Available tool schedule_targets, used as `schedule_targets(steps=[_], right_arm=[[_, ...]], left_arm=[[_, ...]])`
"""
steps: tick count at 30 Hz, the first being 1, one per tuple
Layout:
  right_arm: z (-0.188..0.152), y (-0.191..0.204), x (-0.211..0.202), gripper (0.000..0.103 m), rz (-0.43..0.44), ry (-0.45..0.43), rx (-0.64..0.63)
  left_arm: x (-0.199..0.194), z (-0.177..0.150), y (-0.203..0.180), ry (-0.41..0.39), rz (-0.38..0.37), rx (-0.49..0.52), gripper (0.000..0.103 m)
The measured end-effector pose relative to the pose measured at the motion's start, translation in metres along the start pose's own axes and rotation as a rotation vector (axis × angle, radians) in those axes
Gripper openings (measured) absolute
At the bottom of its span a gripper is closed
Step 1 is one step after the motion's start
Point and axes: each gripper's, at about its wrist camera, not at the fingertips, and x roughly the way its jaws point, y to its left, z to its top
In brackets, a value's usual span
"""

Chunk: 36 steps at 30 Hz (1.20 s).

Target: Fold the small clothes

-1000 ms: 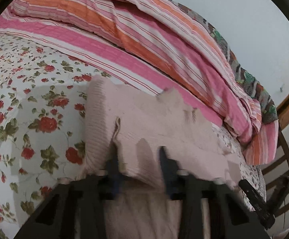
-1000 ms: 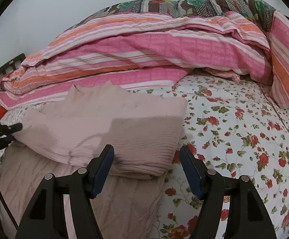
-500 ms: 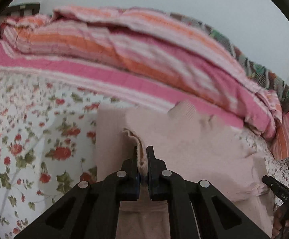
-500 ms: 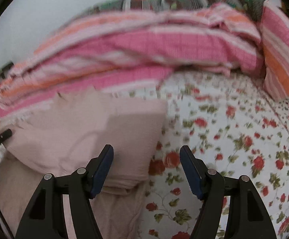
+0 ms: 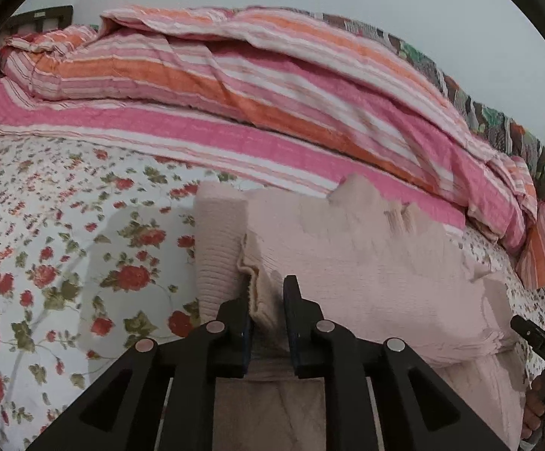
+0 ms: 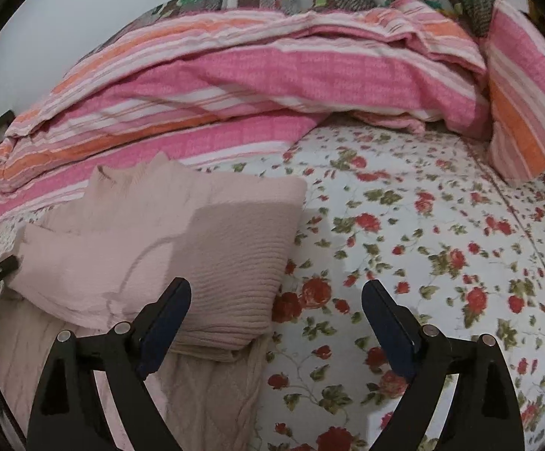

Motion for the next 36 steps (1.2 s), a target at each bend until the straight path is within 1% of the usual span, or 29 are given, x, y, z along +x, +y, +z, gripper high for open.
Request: schedule_targets(steps=[2,4,5,7,8,9,11,13,15,17,19,22,28,30,36], right_arm=[[0.000,0.000,-0.002,0.092,-0.012,-0.007,-0.009],[0.000,0.000,-0.002,0.092,0.010,-0.009,-0.015],[0.001,-0.001,-0.001,0.092,0.024,-0.003,-0.012],[0.000,-0.001,0.003,0.092,0.029,0.012,-0.006],[-0.001,0.000,0.005,0.092,0.024,0.016,-0.008],[-0.001,0.001,0.007,0.092,0.018,0.021,-0.013],[-0.001,0.004,0.010,0.092,0.004,0.034,-0.029],[-0.003,0.006,0.011,0.092,-0.007,0.033,-0.042],[-0.004,0.007,0.012,0.092,-0.015,0.036,-0.047],[-0.006,0.005,0.013,0.092,0.004,0.041,-0.042],[-0.007,-0.001,0.014,0.092,0.047,0.051,-0.010],[-0.006,-0.009,0.019,0.092,0.084,0.074,0.044],[-0.009,0.000,0.017,0.091,0.043,0.063,0.005],[-0.009,0.000,0.016,0.089,0.052,0.063,0.004],[-0.009,0.000,0.015,0.088,0.053,0.060,0.004]], left_arm=[[-0.009,0.002,0.002,-0.043,0.010,-0.001,0.015],[-0.015,0.003,0.002,-0.076,0.006,0.008,0.016],[-0.017,0.004,0.002,-0.090,-0.002,0.012,0.019],[-0.021,0.003,-0.002,-0.104,-0.035,0.033,0.029],[-0.021,0.002,-0.006,-0.105,-0.040,0.047,0.038],[-0.021,0.000,-0.011,-0.104,-0.042,0.072,0.043],[-0.017,-0.003,-0.021,-0.087,-0.032,0.126,0.043],[-0.007,-0.005,-0.029,-0.043,-0.004,0.167,0.043],[0.004,-0.007,-0.031,0.007,0.022,0.177,0.043],[0.010,-0.008,-0.029,0.036,0.025,0.168,0.043],[0.008,-0.009,-0.029,0.031,0.023,0.166,0.043],[0.008,-0.011,-0.031,0.026,0.032,0.178,0.043],[0.009,-0.012,-0.029,0.033,0.016,0.167,0.043],[0.009,-0.012,-0.029,0.033,0.016,0.167,0.043],[0.013,-0.013,-0.031,0.055,0.031,0.184,0.043]])
